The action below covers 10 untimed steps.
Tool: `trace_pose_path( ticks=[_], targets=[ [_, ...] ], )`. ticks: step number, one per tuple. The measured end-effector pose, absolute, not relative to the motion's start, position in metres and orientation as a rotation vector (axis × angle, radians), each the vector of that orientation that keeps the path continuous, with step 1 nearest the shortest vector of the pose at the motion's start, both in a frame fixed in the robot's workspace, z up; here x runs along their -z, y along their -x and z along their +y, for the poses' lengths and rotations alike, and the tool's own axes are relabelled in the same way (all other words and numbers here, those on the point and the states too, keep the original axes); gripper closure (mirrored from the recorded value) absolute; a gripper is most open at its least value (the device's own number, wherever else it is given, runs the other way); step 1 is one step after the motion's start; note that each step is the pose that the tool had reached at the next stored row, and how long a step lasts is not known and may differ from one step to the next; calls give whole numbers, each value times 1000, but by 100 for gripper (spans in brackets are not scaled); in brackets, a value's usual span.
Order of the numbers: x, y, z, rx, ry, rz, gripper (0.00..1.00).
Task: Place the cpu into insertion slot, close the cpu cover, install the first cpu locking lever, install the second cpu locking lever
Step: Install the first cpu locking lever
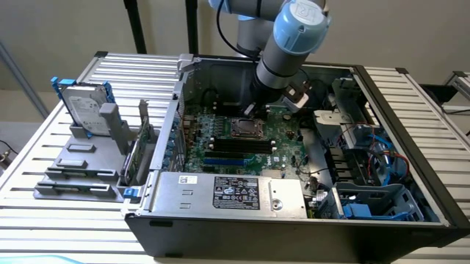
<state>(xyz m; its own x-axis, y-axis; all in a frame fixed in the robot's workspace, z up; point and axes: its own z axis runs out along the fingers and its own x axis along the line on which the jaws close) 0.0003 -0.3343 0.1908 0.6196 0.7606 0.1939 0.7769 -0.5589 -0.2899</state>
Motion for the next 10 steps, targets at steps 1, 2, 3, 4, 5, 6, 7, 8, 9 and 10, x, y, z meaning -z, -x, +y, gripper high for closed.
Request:
trace_pose_path(
  ticks=[1, 2, 3, 4, 5, 6, 7, 8, 9, 10],
  targets=[
    [-191, -1, -334, 65, 2499, -1236, 89],
    [-191, -2, -334, 65, 2497, -1238, 89],
    [-191, -2, -334, 65, 2497, -1240, 89],
    [-191, -3, -334, 64, 2496, -1240, 89],
    [-191, -3, -334, 65, 2496, -1240, 89],
    [-191, -3, -334, 64, 2496, -1241, 89],
    [-191, -3, -334, 64, 2496, -1241, 89],
    [-191, -3, -334, 64, 2496, -1241, 89],
    [-191, -3, -334, 65, 2496, -1241, 89],
    [-191, -2, -334, 65, 2495, -1241, 89]
  ],
)
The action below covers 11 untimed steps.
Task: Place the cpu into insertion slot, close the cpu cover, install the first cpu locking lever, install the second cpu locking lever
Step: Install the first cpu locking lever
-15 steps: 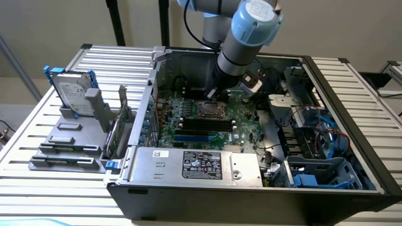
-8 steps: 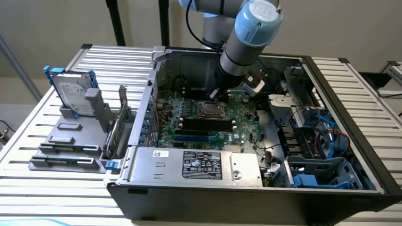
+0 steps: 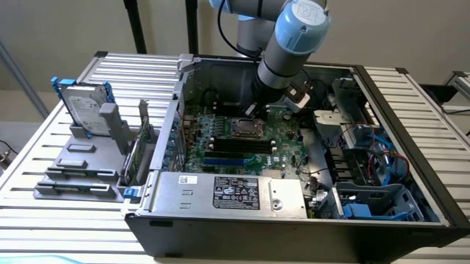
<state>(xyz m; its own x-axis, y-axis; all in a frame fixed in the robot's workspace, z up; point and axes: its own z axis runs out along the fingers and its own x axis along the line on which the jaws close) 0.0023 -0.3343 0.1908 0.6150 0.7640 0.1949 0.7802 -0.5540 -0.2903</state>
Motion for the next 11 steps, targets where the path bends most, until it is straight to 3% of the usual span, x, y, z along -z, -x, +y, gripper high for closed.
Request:
trace_pose_path(
  ticks=[11],
  targets=[
    [-191, 1, -337, 72, 2485, -1237, 89]
  ],
)
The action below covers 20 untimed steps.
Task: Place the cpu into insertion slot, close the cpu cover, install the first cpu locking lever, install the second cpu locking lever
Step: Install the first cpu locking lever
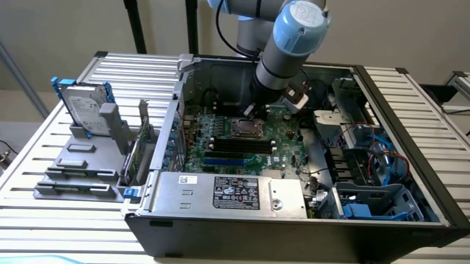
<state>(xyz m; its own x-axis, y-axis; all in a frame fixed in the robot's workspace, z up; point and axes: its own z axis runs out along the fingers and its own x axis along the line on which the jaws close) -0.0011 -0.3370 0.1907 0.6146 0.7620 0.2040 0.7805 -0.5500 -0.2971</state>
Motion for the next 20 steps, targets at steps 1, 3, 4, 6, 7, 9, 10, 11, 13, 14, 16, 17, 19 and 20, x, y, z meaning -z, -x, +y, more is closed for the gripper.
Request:
trace_pose_path(
  ticks=[1, 3, 4, 6, 7, 9, 10, 11, 13, 14, 16, 17, 19, 20],
  targets=[
    [-191, 1, -338, 73, 2482, -1237, 89],
    [-191, 1, -339, 76, 2480, -1236, 89],
    [-191, 1, -339, 76, 2479, -1235, 89],
    [-191, 1, -339, 76, 2478, -1235, 89],
    [-191, 2, -339, 77, 2477, -1235, 89],
    [-191, 3, -339, 77, 2476, -1234, 89],
    [-191, 3, -339, 78, 2476, -1234, 89],
    [-191, 4, -339, 78, 2476, -1234, 89],
    [-191, 5, -339, 78, 2475, -1234, 89],
    [-191, 5, -339, 79, 2475, -1234, 89],
    [-191, 5, -340, 79, 2475, -1234, 89],
    [-191, 5, -340, 79, 2475, -1234, 89],
    [-191, 5, -340, 79, 2474, -1233, 89],
    [-191, 4, -341, 79, 2474, -1233, 89]
  ],
)
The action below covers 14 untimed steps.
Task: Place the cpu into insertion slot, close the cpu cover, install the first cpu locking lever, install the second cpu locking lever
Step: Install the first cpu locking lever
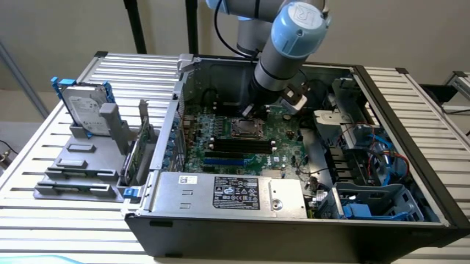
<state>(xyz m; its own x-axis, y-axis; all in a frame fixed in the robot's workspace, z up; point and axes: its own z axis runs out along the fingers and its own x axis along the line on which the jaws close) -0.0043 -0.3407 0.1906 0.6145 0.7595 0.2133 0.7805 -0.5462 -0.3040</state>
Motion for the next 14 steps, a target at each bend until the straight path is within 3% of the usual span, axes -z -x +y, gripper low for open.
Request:
trace_pose_path(
  ticks=[14],
  targets=[
    [-191, -2, -342, 80, 2468, -1239, 89]
  ],
)
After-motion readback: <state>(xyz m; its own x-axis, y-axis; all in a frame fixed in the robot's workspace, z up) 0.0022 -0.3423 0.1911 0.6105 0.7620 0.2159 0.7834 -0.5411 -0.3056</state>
